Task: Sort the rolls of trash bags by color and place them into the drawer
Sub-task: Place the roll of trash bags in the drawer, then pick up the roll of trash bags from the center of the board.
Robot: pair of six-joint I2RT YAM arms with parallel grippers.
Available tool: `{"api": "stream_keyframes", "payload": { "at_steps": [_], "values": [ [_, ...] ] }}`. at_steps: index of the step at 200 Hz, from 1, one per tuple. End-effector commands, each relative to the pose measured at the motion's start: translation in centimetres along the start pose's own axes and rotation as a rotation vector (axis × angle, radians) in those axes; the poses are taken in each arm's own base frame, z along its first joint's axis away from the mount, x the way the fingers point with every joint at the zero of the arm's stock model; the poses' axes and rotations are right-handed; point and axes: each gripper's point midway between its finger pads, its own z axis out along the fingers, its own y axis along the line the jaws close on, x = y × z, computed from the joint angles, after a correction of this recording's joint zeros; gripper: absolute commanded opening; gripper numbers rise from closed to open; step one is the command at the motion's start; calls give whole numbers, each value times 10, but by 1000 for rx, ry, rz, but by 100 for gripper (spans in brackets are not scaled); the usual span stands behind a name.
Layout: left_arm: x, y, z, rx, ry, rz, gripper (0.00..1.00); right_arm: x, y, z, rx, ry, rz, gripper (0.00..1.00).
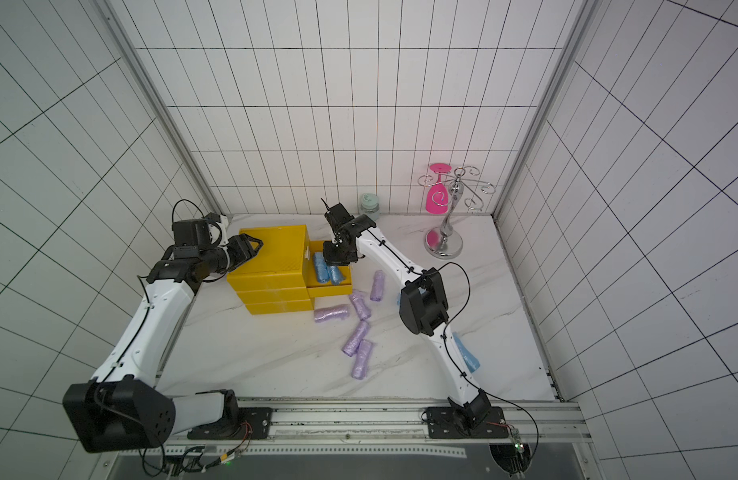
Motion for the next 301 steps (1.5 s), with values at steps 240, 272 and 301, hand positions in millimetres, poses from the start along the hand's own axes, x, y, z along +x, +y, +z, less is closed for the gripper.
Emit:
{"api": "stream_keyframes", "payload": {
  "at_steps": [240, 272, 301],
  "values": [
    [-7, -45, -41, 98, -51, 60, 64, -4, -12, -138, 36, -235, -84, 53],
    [21, -71, -47, 136, -13, 104, 64, 29, -59, -153, 114, -228, -49, 57],
    [51, -98, -55, 188, 18, 137, 64, 70, -115, -150, 198, -173, 7, 60]
  ]
}}
